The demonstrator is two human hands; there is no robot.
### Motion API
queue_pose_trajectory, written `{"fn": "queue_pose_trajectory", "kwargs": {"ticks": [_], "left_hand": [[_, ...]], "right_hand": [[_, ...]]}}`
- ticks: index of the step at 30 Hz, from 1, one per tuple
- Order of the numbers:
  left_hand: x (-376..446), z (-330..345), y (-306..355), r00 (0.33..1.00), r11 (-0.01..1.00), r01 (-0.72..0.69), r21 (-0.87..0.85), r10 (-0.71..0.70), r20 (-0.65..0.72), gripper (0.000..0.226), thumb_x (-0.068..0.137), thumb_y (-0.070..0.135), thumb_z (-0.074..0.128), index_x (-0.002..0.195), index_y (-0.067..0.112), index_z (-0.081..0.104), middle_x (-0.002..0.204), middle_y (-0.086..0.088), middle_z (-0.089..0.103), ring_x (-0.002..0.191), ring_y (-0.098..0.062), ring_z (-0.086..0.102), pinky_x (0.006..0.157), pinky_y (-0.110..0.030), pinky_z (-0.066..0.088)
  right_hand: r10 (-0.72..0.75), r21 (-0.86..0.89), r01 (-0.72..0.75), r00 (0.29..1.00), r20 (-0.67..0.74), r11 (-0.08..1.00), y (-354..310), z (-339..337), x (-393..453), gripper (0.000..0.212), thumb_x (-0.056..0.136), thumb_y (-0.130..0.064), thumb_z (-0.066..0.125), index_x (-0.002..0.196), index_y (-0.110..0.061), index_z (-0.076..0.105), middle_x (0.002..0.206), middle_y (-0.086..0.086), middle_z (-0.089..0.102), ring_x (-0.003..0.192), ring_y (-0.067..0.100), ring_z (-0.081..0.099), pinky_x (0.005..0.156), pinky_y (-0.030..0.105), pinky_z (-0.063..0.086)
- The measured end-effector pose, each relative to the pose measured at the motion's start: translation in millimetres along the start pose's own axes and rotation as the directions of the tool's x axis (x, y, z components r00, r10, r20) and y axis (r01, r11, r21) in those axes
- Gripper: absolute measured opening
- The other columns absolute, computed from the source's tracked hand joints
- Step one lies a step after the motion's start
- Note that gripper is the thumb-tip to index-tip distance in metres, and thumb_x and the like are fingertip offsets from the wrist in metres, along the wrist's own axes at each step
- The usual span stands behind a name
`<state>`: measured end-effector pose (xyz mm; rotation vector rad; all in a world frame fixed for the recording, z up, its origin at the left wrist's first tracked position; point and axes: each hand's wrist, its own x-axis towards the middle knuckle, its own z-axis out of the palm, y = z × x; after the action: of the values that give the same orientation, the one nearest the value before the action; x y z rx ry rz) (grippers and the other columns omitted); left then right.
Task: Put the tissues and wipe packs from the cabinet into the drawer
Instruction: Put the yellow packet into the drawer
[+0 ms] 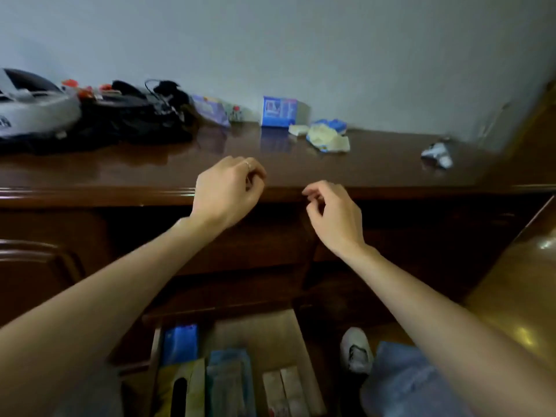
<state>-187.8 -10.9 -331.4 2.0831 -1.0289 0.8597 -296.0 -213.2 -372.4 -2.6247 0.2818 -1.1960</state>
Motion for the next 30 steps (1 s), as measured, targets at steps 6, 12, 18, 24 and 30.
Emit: {"fn": "queue_pose_trajectory", "kwargs": {"ticks": [6,12,18,24,30], "left_hand": [[86.7,30.0,-38.0,0.933,0.980,0.102,0.169,-0.154,0.325,0.035,0.087,0.041,0.055,0.118,0.028,0.064,0.117,-0.002,0.063,0.115,-0.025,0.053,0.085,-0.039,0.047],[85.0,86.4,-76.1,0.838,0.973,0.125,0.192,-0.208,0.505,0.065,0.091,0.068,0.040,0.136,0.023,0.052,0.140,-0.007,0.050,0.132,-0.028,0.041,0.107,-0.047,0.036],[84.5,93.6,-83.3,0.875,0.979,0.103,0.178,-0.175,0.452,0.071,0.087,0.072,0.037,0.135,0.021,0.052,0.140,-0.005,0.050,0.134,-0.025,0.041,0.109,-0.046,0.034],[86.4,91.7,-82.4,0.901,0.975,0.150,0.166,-0.204,0.384,0.075,0.088,0.056,0.054,0.150,0.021,0.031,0.152,-0.009,0.037,0.141,-0.028,0.033,0.113,-0.047,0.028],[83.8,75.6,-77.5,0.897,0.984,0.110,0.142,-0.160,0.412,0.082,0.082,0.061,0.061,0.152,0.033,0.030,0.158,-0.005,0.031,0.145,-0.028,0.027,0.113,-0.048,0.031]], "right_hand": [[0.144,-0.234,-0.071,0.940,0.310,0.970,11.7,14.9,91.9,0.036,0.098,-0.042,0.054,0.130,-0.026,0.059,0.132,-0.001,0.062,0.126,0.025,0.053,0.098,0.043,0.046],[0.185,-0.375,-0.082,0.951,0.247,0.923,48.1,59.1,151.0,0.021,0.093,-0.049,0.056,0.102,-0.032,0.066,0.114,-0.003,0.066,0.112,0.022,0.059,0.086,0.040,0.048],[0.593,-0.542,-0.368,0.736,0.327,0.756,96.2,94.8,211.1,0.043,0.099,-0.052,0.049,0.134,-0.030,0.062,0.161,0.009,0.028,0.149,0.034,0.023,0.115,0.061,0.027],[0.368,-0.439,-0.242,0.901,0.229,0.865,71.0,102.7,206.0,0.029,0.096,-0.038,0.055,0.111,-0.026,0.077,0.114,0.003,0.071,0.109,0.025,0.064,0.086,0.037,0.053],[0.148,0.538,-0.275,0.952,0.269,0.797,12.0,68.1,153.5,0.021,0.085,-0.028,0.056,0.072,-0.034,0.071,0.090,-0.009,0.078,0.093,0.011,0.072,0.088,0.042,0.057]]}}
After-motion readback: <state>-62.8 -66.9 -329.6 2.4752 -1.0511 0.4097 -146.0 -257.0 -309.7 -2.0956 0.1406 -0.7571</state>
